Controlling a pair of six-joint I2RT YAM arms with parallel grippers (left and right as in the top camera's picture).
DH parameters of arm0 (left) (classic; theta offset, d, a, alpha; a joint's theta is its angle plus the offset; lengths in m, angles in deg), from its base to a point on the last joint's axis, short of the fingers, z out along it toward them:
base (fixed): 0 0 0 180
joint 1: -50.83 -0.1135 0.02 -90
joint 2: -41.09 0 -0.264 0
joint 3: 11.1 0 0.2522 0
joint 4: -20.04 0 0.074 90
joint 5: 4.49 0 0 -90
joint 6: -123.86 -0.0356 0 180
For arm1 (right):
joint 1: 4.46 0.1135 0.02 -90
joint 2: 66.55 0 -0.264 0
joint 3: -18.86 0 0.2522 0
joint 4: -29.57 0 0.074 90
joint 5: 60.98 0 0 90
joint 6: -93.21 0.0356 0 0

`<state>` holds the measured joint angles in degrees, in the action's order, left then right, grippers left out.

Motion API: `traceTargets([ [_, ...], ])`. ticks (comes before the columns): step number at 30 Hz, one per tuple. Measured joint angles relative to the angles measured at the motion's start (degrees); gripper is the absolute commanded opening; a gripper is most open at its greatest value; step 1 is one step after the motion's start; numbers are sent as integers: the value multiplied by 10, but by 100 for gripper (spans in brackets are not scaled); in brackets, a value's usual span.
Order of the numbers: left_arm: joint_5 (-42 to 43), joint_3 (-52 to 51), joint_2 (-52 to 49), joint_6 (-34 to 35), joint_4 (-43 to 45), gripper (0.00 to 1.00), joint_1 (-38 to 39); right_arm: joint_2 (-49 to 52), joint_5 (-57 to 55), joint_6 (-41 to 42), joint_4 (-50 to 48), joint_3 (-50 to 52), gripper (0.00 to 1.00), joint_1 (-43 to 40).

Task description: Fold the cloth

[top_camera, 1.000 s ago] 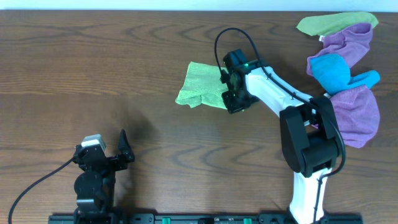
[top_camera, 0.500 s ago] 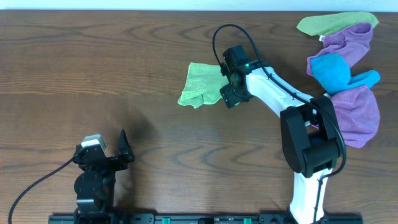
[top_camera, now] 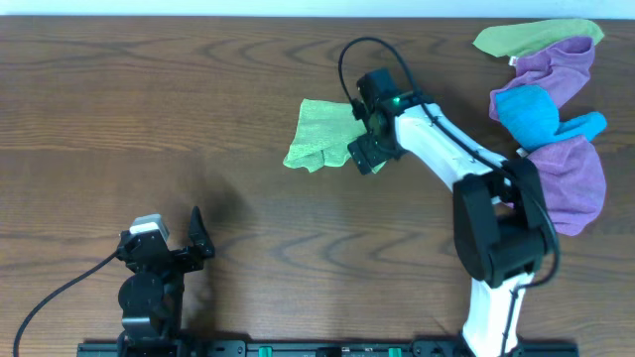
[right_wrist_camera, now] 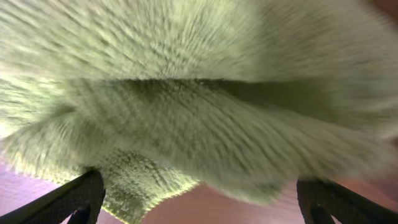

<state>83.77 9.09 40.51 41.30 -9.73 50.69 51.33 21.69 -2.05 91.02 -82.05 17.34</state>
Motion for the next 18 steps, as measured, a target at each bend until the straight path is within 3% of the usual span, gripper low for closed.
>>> traceTargets([
  [3, 0, 0, 0, 0, 0, 95, 0, -57, 1, 0, 21, -16, 98, 0],
  [5, 0, 0, 0, 0, 0, 95, 0, -94, 2, -1, 41, -22, 83, 0],
  [7, 0, 0, 0, 0, 0, 95, 0, -122, 4, 0, 63, -26, 15, 0],
  [8, 0, 0, 0, 0, 0, 95, 0, -130, 12, 0, 75, -29, 1, 0],
  [13, 0, 0, 0, 0, 0, 95, 0, -126, 70, 2, 88, -7, 1, 0],
  [18, 0, 0, 0, 0, 0, 95, 0, -123, 113, 3, 38, 66, 1, 0],
])
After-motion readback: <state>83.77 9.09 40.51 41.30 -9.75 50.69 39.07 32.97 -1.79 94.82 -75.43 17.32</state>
